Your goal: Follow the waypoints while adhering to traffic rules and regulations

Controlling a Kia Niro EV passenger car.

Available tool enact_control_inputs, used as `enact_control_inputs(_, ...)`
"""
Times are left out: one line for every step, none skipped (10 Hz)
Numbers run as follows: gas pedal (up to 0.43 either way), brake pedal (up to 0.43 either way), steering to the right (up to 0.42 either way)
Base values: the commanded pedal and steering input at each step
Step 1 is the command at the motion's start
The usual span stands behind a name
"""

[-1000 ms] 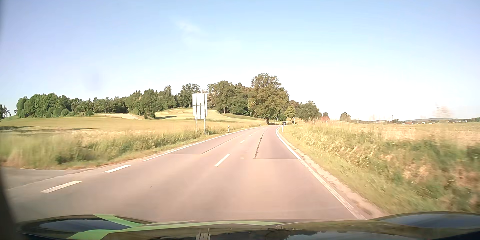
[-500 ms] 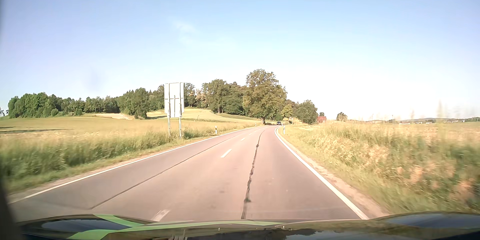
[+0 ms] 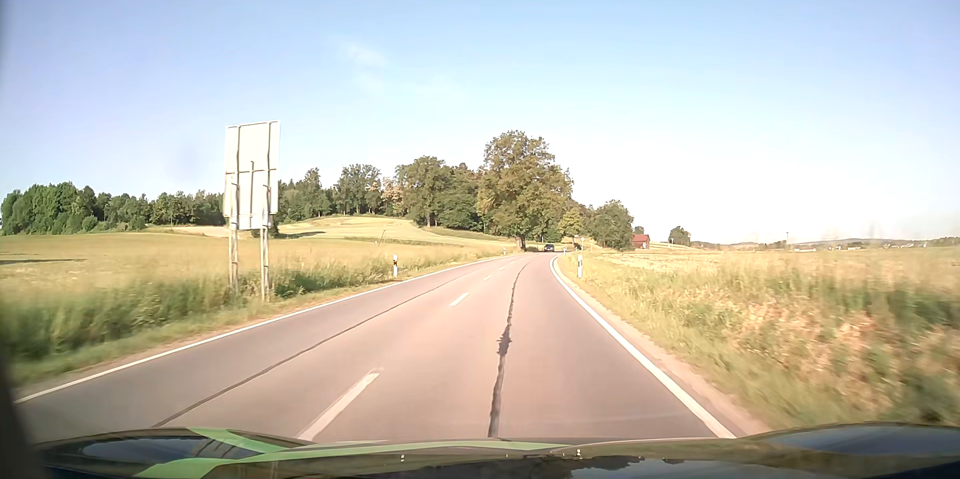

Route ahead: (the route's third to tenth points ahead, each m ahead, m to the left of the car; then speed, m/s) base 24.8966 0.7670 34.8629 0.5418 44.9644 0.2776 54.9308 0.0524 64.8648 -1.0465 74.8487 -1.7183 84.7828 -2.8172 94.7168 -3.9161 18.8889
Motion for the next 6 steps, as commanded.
enact_control_inputs(0.26,0.0,0.005)
enact_control_inputs(0.26,0.0,0.005)
enact_control_inputs(0.26,0.0,0.005)
enact_control_inputs(0.26,0.0,0.005)
enact_control_inputs(0.26,0.0,0.005)
enact_control_inputs(0.248,0.0,0.007)
